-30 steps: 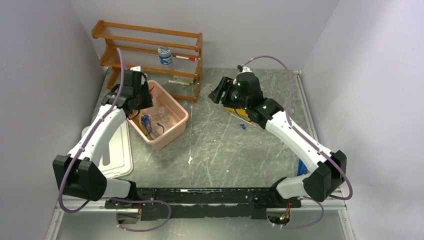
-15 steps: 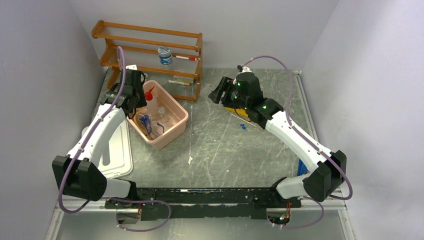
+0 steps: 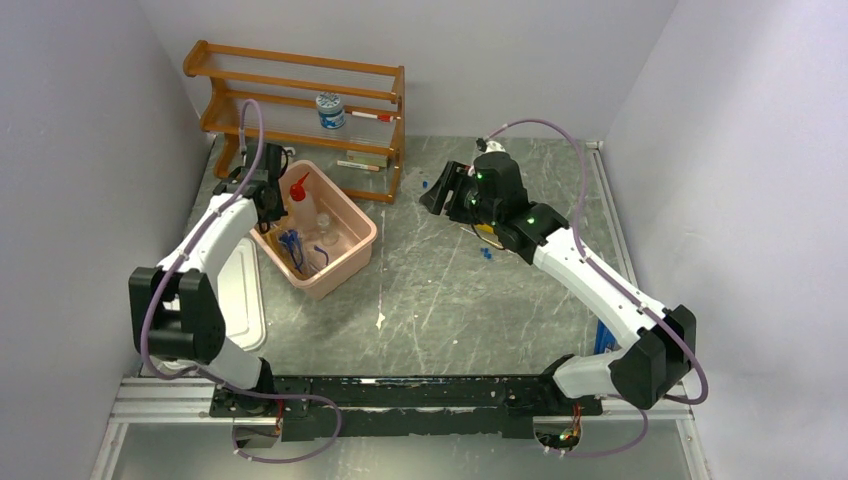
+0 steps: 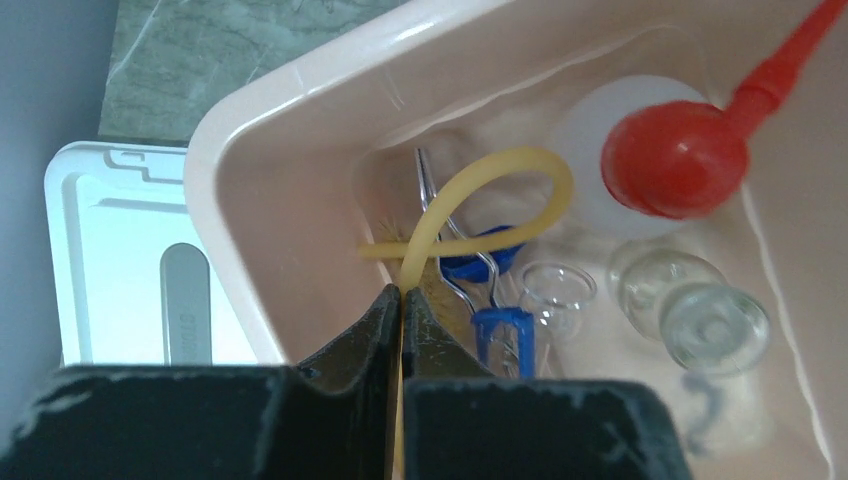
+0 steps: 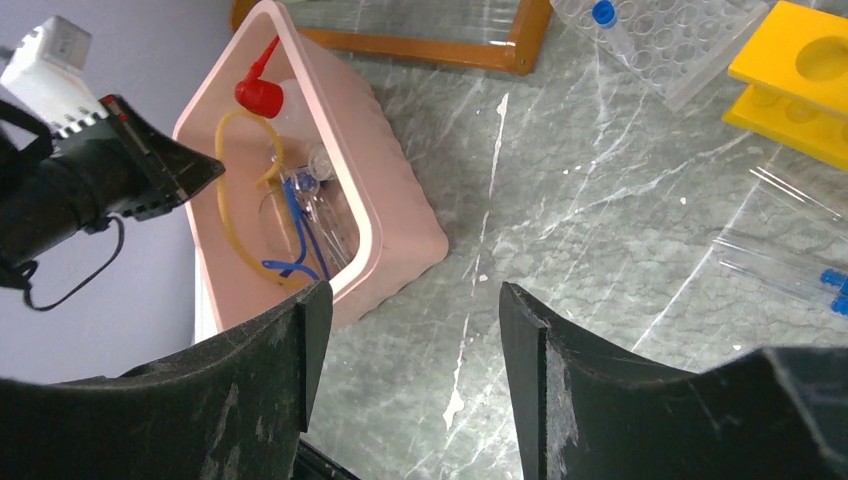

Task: Organize the chemistry lab equipment

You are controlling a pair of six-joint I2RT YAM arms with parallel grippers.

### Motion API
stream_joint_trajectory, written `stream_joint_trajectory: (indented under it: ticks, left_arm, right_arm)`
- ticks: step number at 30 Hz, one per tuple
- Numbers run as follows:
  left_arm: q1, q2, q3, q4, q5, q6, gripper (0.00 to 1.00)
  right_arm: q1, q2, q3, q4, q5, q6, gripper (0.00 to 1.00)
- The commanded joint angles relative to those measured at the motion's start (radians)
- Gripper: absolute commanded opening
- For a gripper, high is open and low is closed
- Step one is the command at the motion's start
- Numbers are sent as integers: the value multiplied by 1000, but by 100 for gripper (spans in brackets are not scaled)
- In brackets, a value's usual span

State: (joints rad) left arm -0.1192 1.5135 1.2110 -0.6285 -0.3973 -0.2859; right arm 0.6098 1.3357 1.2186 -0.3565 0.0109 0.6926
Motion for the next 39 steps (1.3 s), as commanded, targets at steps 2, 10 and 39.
stream_joint_trajectory:
  ticks: [2, 10, 39]
  left_arm:
    - [47, 77, -10, 79, -11, 28, 5]
    - [95, 181, 45, 92, 3, 3, 5]
    - [91, -220, 104, 52, 543, 70, 52]
  right_arm:
    - [-7, -30, -6, 13, 4, 1, 65]
    - [-7, -18, 3, 19, 2, -1, 65]
    - [-20, 68, -21, -47, 277, -184, 67]
